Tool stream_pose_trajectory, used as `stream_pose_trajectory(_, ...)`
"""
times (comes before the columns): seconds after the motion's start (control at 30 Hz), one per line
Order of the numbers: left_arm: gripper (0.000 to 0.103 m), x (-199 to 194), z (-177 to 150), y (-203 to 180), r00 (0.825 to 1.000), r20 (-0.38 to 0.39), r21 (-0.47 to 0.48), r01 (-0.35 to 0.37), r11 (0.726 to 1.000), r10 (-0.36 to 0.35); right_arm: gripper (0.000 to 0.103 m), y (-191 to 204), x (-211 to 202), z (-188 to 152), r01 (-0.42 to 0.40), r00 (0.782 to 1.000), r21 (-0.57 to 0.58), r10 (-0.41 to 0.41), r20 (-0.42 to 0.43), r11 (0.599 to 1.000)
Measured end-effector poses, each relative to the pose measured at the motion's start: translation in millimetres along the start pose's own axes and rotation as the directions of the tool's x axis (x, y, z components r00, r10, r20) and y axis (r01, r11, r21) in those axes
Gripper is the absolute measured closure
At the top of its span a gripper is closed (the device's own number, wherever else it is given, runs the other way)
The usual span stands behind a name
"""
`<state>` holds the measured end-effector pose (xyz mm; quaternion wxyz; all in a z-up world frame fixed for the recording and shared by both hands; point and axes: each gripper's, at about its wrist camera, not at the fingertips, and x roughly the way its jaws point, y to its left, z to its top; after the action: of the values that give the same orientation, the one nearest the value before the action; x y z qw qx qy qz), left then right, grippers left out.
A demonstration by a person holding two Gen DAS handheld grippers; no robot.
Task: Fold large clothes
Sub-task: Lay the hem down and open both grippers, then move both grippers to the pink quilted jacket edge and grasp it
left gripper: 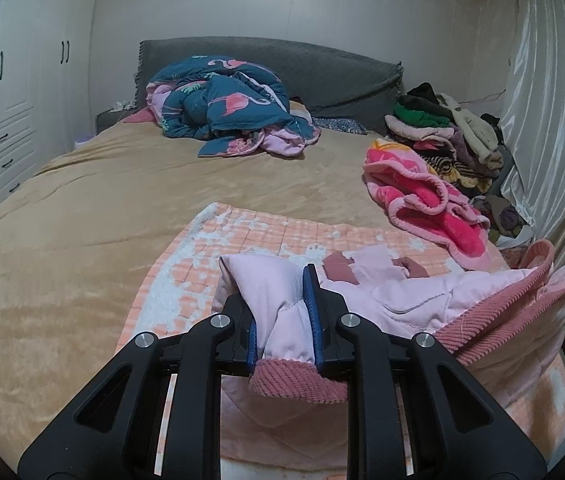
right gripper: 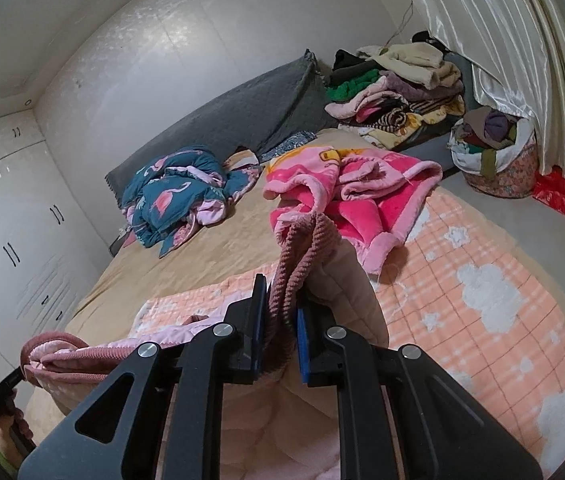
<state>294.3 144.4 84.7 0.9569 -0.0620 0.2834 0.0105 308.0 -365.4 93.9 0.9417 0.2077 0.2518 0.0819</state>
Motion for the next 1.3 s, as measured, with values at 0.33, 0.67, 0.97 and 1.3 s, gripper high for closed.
stream_pose_trajectory(0.33,0.09,30.8,-4.2,5.2,0.999,-0.029,0.014,-0.016,1.0,0.016,0.084,-4.2,30.0,0.5,0.0,0.999,0.02,0.001,-0.041,1.0)
stream_pose_trajectory(0.67,0.088,52.7,-6.8,1.9,0.999,-0.052,0.03,-0.008,1.0,0.009,0.027,0.5,31.0,-17.5,-0.069,0.997,-0.024,0.068,-0.029,0.997)
stream_pose_trajectory(0.97,0.08,80.7,-6.2,-4.9,0.996,-0.077,0.02,-0.033,0.999,0.035,0.026,14.0,95.5,-109.0,0.006,0.956,-0.121,-0.042,-0.292,0.993)
stream_pose_trajectory(1.3,0.009,63.6,-1.6,1.2,0.998,-0.049,-0.038,0.024,0.999,-0.026,0.021,7.4,87.9,-114.0,0.027,0.961,-0.147,-0.065,-0.267,0.989)
